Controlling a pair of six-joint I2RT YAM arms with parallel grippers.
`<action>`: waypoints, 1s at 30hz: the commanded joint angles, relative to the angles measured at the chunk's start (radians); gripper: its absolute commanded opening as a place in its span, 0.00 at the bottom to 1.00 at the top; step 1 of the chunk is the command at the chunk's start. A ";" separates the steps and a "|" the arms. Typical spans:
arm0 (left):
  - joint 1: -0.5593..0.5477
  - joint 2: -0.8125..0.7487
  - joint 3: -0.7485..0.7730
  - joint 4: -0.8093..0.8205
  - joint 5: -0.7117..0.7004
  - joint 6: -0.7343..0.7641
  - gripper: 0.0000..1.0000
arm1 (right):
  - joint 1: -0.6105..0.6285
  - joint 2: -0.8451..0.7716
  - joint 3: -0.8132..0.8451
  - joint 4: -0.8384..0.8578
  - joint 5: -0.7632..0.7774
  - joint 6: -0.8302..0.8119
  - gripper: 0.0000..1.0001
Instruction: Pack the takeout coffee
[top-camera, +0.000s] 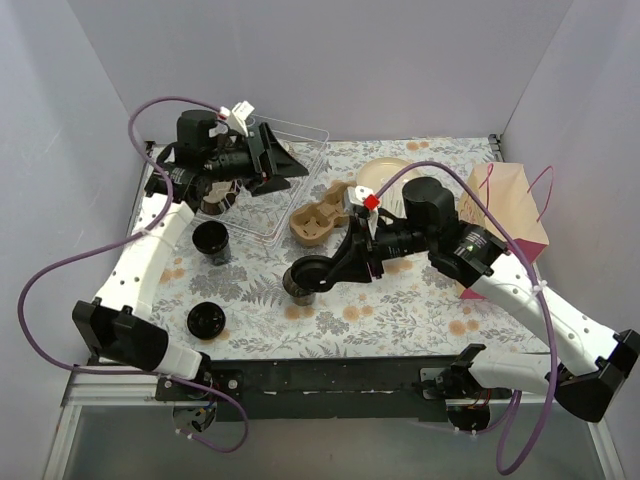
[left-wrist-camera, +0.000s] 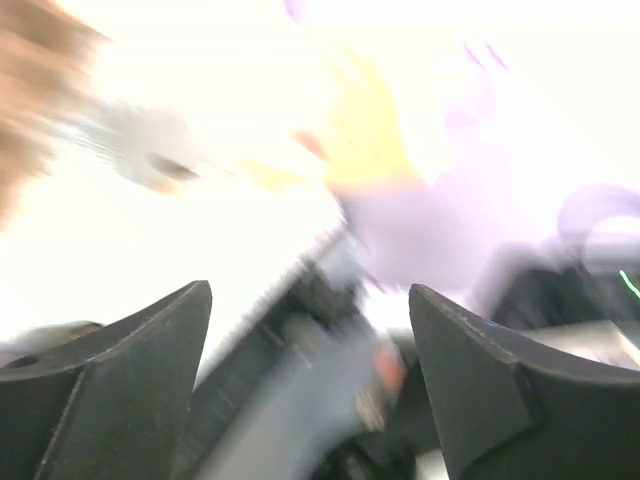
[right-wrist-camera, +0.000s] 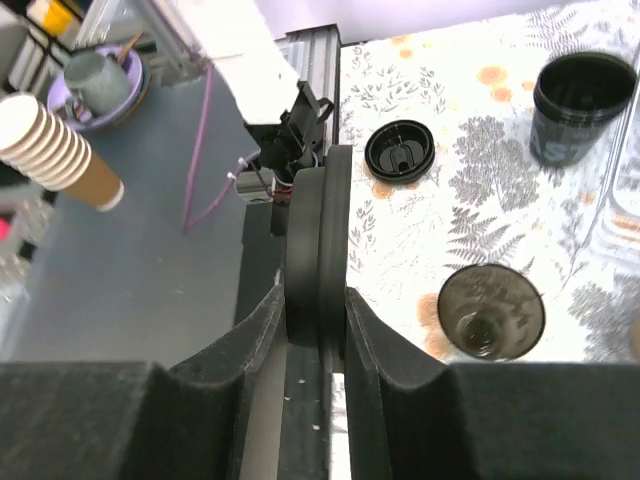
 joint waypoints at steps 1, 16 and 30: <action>0.034 -0.116 0.021 -0.117 -0.504 0.121 0.82 | 0.001 0.022 0.043 0.038 0.092 0.274 0.18; 0.034 -0.545 -0.573 0.057 -0.336 0.224 0.83 | -0.078 0.242 0.043 0.035 0.140 0.607 0.19; 0.032 -0.546 -0.729 0.005 -0.352 0.192 0.72 | -0.092 0.443 0.060 0.073 0.084 0.702 0.21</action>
